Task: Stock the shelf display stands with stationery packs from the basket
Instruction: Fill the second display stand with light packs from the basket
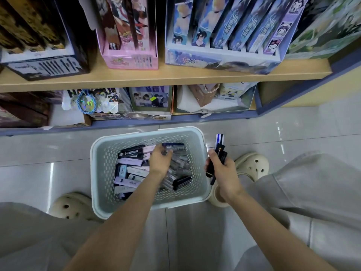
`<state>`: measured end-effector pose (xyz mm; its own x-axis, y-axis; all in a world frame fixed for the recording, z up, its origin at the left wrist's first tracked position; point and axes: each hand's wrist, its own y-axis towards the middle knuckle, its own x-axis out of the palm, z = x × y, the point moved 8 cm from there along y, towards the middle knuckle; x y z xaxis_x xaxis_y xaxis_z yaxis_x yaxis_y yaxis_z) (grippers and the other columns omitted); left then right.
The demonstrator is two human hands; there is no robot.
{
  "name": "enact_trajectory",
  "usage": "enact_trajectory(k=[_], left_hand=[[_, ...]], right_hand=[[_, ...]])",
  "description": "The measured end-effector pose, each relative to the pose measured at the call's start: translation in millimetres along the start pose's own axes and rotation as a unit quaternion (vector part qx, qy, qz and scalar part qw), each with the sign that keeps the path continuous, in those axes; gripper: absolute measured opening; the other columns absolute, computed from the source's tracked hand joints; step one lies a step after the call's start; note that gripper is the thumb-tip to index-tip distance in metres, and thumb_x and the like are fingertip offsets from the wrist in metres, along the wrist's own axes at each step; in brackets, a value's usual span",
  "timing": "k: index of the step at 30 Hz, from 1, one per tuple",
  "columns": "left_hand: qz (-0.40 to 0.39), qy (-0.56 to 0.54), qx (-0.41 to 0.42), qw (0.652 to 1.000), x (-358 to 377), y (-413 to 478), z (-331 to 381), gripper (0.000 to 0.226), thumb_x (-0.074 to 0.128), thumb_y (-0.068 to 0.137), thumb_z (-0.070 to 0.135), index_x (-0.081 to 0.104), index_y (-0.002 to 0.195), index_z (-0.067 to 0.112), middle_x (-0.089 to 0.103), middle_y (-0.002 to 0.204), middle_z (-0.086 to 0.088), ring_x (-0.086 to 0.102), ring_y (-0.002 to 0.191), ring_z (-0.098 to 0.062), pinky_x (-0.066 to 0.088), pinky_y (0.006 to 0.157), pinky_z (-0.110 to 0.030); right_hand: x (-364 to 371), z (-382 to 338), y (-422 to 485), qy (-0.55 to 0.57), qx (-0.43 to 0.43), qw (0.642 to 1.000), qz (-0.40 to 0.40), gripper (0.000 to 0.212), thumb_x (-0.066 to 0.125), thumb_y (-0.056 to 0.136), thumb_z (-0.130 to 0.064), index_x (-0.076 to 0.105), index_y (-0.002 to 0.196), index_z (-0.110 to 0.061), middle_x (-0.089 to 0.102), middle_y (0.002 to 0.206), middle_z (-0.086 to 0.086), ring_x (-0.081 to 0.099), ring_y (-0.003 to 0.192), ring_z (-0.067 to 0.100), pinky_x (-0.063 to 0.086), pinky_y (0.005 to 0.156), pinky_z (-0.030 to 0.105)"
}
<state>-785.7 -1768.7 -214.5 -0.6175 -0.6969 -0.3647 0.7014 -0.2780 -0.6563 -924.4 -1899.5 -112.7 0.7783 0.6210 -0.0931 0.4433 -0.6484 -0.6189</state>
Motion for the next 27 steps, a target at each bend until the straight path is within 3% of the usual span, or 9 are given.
enact_trajectory(k=[2, 4, 7, 9, 11, 13, 18, 22, 27], left_hand=[[0.002, -0.003, -0.049, 0.999, 9, 18, -9, 0.034, 0.055, 0.096, 0.017, 0.05, 0.126, 0.001, 0.061, 0.122, -0.016, 0.062, 0.1, -0.031, 0.048, 0.082, -0.033], [0.021, -0.032, -0.092, 0.995, 11, 32, -20, 0.016, 0.056, 0.094, 0.019, 0.058, 0.099, 0.004, 0.068, 0.098, -0.018, 0.065, 0.088, -0.034, 0.053, 0.082, -0.04], [0.058, -0.112, -0.141, 0.982, 8, 40, -30, 0.025, 0.055, 0.096, 0.019, 0.054, 0.072, 0.011, 0.061, 0.068, -0.006, 0.057, 0.059, -0.026, 0.051, 0.063, -0.036], [0.076, -0.125, -0.154, 0.977, 6, 43, -32, 0.029, 0.056, 0.095, 0.017, 0.052, 0.066, 0.016, 0.058, 0.065, -0.006, 0.055, 0.064, -0.026, 0.05, 0.064, -0.036], [0.084, -0.13, -0.157, 0.975, 8, 43, -33, 0.026, 0.055, 0.094, 0.016, 0.056, 0.069, 0.011, 0.064, 0.076, -0.016, 0.06, 0.079, -0.035, 0.052, 0.082, -0.047], [0.089, -0.112, -0.14, 0.98, 10, 39, -29, 0.021, 0.052, 0.096, 0.018, 0.06, 0.087, 0.001, 0.066, 0.092, -0.026, 0.063, 0.094, -0.042, 0.052, 0.087, -0.047], [0.103, -0.077, 0.018, 0.992, -3, 6, 10, 0.009, 0.042, 0.1, 0.012, 0.036, 0.099, 0.005, 0.044, 0.075, 0.0, 0.045, 0.065, -0.015, 0.037, 0.052, -0.017], [0.086, -0.113, 0.126, 0.982, -21, -30, 39, 0.008, 0.043, 0.098, 0.005, 0.037, 0.099, 0.01, 0.047, 0.08, -0.001, 0.044, 0.062, -0.009, 0.039, 0.056, -0.022], [0.064, -0.135, 0.225, 0.963, -41, -78, 74, 0.014, 0.036, 0.098, -0.003, 0.038, 0.102, 0.011, 0.05, 0.086, 0.002, 0.05, 0.068, 0.0, 0.042, 0.057, -0.014]], right_hand=[[0, 0, 5, -0.005, 0.0, 1.0, -0.005, 0.02, 0.051, 0.097, -0.021, 0.051, 0.082, -0.007, 0.052, 0.051, -0.007, 0.048, 0.046, 0.004, 0.042, 0.049, 0.014], [0, 2, 11, -0.023, -0.002, 1.0, -0.011, 0.02, 0.052, 0.097, -0.022, 0.051, 0.081, -0.008, 0.053, 0.051, -0.009, 0.048, 0.047, 0.004, 0.043, 0.05, 0.014], [2, 5, 18, -0.063, -0.005, 0.998, -0.018, 0.024, 0.052, 0.096, -0.026, 0.052, 0.078, -0.011, 0.054, 0.053, -0.007, 0.049, 0.049, 0.006, 0.043, 0.052, 0.018], [3, 6, 22, -0.073, -0.006, 0.997, -0.022, 0.024, 0.052, 0.097, -0.026, 0.051, 0.077, -0.011, 0.054, 0.056, -0.004, 0.048, 0.049, 0.007, 0.043, 0.052, 0.019], [3, 6, 23, -0.062, -0.005, 0.998, -0.024, 0.022, 0.051, 0.097, -0.023, 0.051, 0.08, -0.01, 0.054, 0.057, -0.003, 0.048, 0.048, 0.007, 0.043, 0.05, 0.018], [2, 5, 22, -0.057, -0.006, 0.998, -0.027, 0.02, 0.052, 0.097, -0.022, 0.051, 0.082, -0.009, 0.054, 0.057, -0.003, 0.049, 0.048, 0.006, 0.043, 0.049, 0.017], [5, 4, 20, 0.014, 0.016, 0.999, -0.036, 0.016, 0.051, 0.097, -0.018, 0.05, 0.084, -0.009, 0.053, 0.058, -0.001, 0.054, 0.045, 0.013, 0.047, 0.048, 0.021], [11, 0, 11, -0.023, 0.009, 0.998, -0.065, 0.021, 0.05, 0.098, -0.019, 0.045, 0.08, -0.01, 0.05, 0.06, 0.001, 0.049, 0.04, 0.013, 0.047, 0.043, 0.024], [23, -6, -3, -0.117, -0.002, 0.987, -0.113, 0.024, 0.052, 0.096, -0.022, 0.042, 0.077, -0.013, 0.048, 0.058, 0.0, 0.042, 0.036, 0.008, 0.036, 0.038, 0.021]])
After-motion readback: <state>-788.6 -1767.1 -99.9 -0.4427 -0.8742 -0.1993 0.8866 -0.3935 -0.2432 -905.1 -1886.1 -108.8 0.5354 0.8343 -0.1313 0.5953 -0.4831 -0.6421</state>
